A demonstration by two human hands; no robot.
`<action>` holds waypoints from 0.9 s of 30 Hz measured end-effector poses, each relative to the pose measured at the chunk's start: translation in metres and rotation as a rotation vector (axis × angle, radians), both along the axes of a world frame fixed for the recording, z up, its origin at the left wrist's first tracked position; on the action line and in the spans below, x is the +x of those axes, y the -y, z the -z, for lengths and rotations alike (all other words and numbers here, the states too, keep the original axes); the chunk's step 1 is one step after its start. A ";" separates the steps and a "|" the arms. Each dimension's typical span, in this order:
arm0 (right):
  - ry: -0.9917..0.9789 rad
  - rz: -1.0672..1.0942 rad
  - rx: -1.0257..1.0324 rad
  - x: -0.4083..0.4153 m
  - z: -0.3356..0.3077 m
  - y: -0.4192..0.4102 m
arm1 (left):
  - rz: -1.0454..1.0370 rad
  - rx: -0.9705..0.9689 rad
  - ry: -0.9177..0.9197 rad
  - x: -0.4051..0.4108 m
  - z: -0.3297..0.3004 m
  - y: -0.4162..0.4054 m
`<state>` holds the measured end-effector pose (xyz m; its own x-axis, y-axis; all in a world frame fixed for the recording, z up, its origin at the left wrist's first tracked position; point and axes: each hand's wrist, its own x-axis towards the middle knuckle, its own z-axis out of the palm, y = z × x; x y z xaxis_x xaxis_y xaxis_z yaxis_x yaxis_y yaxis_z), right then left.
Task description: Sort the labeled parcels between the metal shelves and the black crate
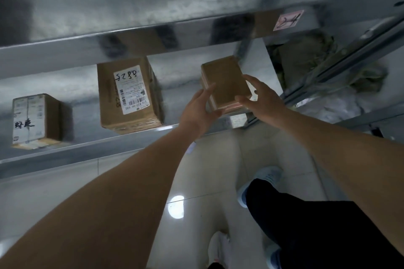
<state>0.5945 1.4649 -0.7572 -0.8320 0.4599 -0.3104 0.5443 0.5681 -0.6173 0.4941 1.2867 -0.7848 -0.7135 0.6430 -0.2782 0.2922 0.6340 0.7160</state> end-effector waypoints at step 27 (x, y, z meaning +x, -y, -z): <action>-0.058 0.155 -0.380 -0.007 -0.024 0.039 | -0.200 0.340 0.408 0.003 -0.015 0.012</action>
<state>0.5871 1.4262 -0.7332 -0.7829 0.4433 -0.4365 0.5634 0.2077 -0.7996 0.4967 1.2746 -0.7697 -0.7089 0.6080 -0.3576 -0.1529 0.3625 0.9194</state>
